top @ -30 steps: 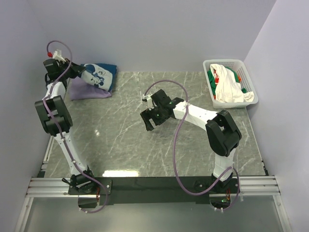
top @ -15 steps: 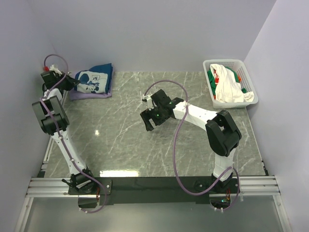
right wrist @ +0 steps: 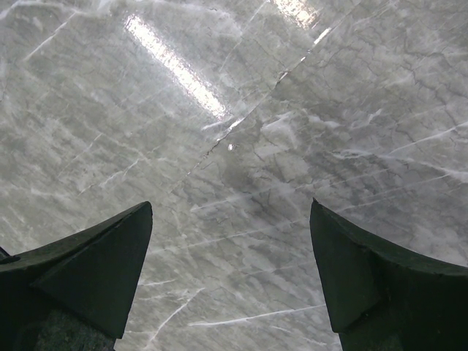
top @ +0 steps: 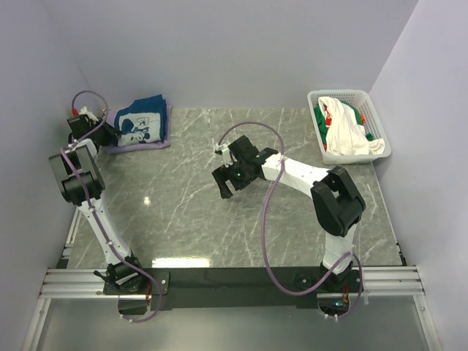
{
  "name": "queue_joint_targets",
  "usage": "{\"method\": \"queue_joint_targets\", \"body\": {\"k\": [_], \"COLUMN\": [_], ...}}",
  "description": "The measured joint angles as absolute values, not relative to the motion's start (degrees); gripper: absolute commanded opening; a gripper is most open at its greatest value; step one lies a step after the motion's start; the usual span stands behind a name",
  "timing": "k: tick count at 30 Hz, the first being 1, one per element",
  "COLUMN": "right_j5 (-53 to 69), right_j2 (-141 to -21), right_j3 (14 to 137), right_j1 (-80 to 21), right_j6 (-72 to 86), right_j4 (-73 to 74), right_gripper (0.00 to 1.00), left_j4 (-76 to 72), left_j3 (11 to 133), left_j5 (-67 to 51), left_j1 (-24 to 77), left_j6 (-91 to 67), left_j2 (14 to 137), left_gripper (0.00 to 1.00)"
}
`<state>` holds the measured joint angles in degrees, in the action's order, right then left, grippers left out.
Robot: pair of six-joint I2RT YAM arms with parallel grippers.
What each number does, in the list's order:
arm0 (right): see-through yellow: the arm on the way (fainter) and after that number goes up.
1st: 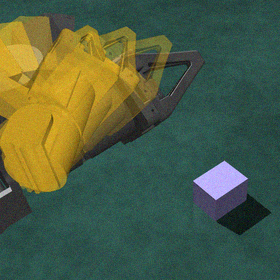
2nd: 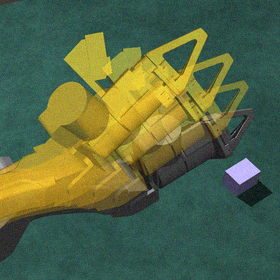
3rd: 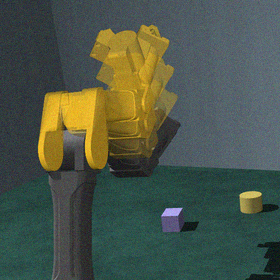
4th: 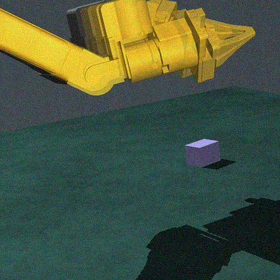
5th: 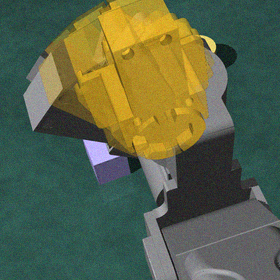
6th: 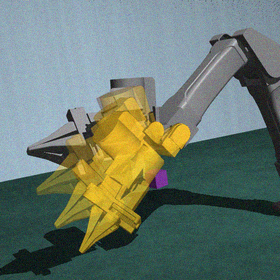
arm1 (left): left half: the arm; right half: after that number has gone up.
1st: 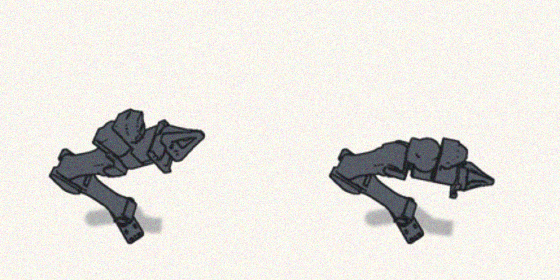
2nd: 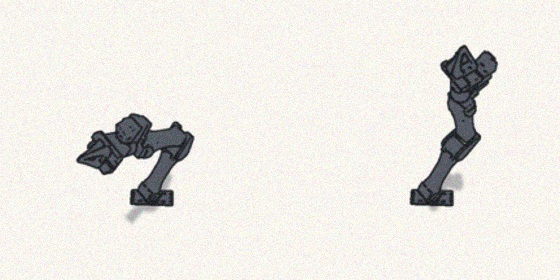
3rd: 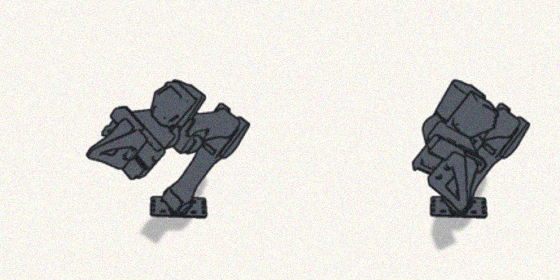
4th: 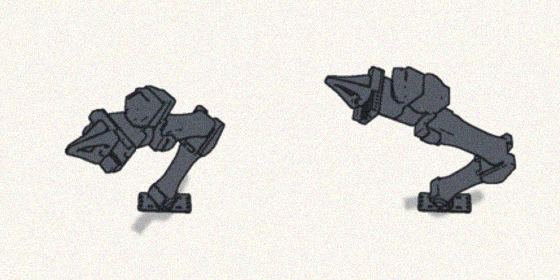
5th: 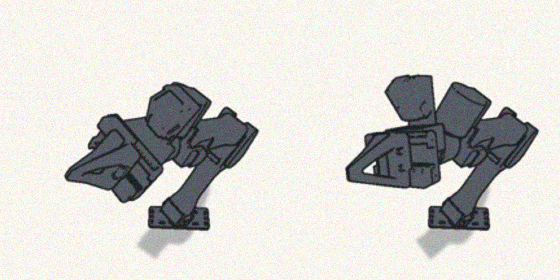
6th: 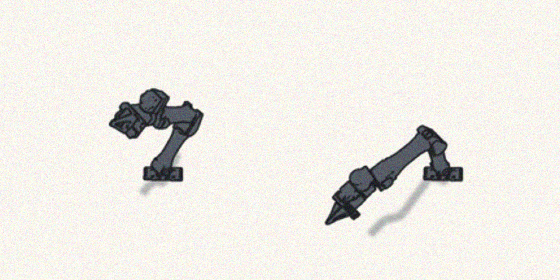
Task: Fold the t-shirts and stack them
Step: Neatly place the folded tshirt to the corner
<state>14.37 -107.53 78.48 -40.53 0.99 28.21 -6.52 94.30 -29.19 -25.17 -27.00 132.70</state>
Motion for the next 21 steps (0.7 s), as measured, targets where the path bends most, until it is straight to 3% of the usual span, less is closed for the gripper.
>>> {"method": "queue_joint_targets", "body": {"k": [1,8,16,21], "right_j5": [14.4,14.5,14.6,14.6], "right_j2": [-107.5,-107.5,-107.8,-108.3], "right_j3": [78.5,78.5,78.8,78.8], "right_j1": [-40.5,-40.5,-40.7,-40.7], "right_j6": [1.0,1.0,1.0,1.0], "right_j4": [28.2,28.2,28.2,28.3], "right_gripper": [0.94,0.94,0.94,0.94], "left_j4": [-6.0,-2.0,2.8,2.6], "left_j3": [94.8,100.6,123.1,125.7], "left_j5": [-29.1,-28.5,-29.6,-29.7], "left_j1": [-25.1,-25.0,-24.5,-23.4], "left_j6": [-26.6,-22.7,-21.5,-21.9], "left_j2": [132.7,132.7,138.2,141.2], "left_gripper": [0.35,0.59,0.69,0.71]}}
